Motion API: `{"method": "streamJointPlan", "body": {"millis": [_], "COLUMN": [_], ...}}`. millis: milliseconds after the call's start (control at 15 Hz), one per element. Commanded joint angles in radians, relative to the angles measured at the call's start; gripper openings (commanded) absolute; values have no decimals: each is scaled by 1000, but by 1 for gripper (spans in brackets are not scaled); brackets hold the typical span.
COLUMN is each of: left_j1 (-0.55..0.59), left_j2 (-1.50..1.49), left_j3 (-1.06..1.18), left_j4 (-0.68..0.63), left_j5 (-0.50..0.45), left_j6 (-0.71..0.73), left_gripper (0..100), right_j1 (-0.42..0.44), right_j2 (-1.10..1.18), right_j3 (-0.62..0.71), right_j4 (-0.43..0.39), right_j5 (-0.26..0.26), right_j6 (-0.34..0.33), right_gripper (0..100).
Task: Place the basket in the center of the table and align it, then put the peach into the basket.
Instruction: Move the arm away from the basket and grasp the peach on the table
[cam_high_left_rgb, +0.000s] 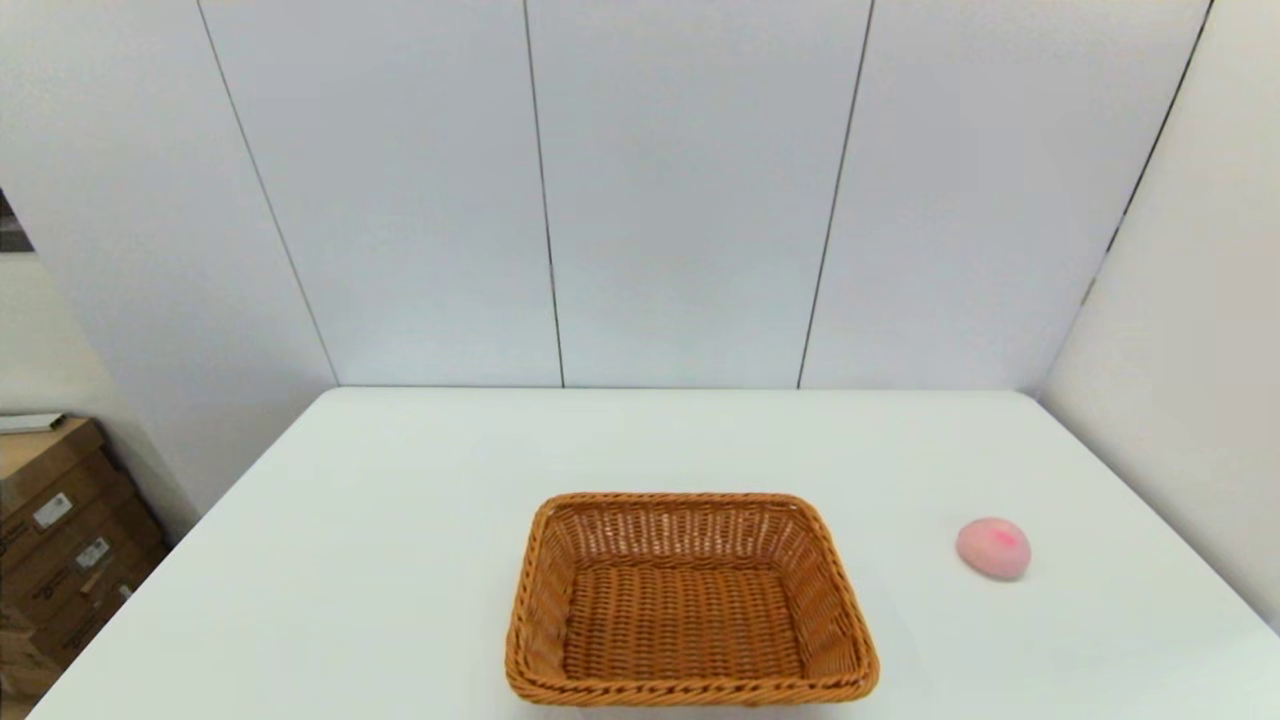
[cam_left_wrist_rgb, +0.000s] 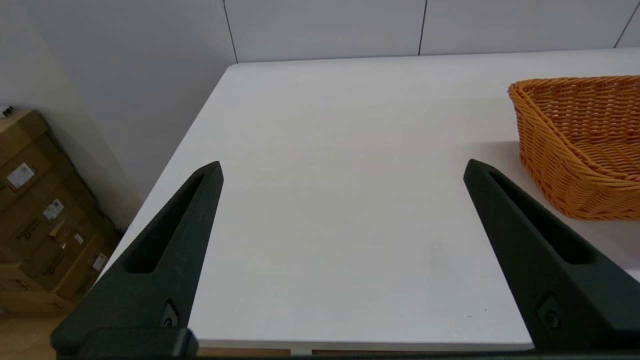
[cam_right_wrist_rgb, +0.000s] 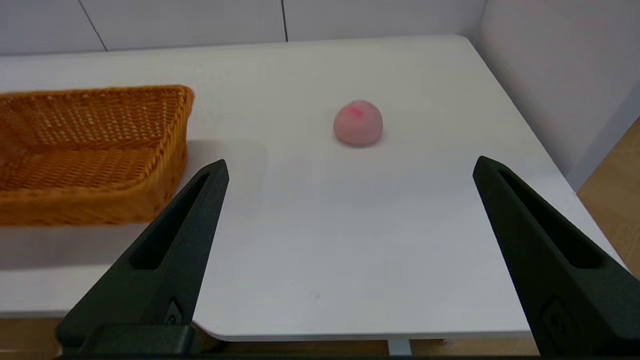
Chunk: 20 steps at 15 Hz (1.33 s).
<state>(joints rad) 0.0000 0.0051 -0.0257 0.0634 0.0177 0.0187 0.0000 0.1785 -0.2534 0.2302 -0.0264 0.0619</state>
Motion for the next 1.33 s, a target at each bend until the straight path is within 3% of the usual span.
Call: {"method": "streamJointPlan", "body": {"millis": [67,267,333,533,800,1333], "left_j1": [0,0,0,0,0,0], "left_j2": [-7,-7,-7,-7,-7,-7], "left_j3": [1,1,1,1,1,1], "left_j4": [-1,-1,-1,-1,-1,-1], "left_j5": [1,2,2,1,1,1], "left_j6": [-6,-13,-11,-3,-8,-11], "left_gripper": [100,100,100,100,100,100], "right_j1": [-9,14,15,17,17,-17], "right_j2": [677,1024,1118,1385,1622,1891], "right_j3": [-342,-437,-457,-517,-576,-728], "right_j4": [15,11,8,-80,-235,-244], "right_j5": [-40,-132,-139,-141,-139,-142], "right_j6": [18,4,9,68,81,150], "right_gripper": [100,100,100,100,100,100]}}
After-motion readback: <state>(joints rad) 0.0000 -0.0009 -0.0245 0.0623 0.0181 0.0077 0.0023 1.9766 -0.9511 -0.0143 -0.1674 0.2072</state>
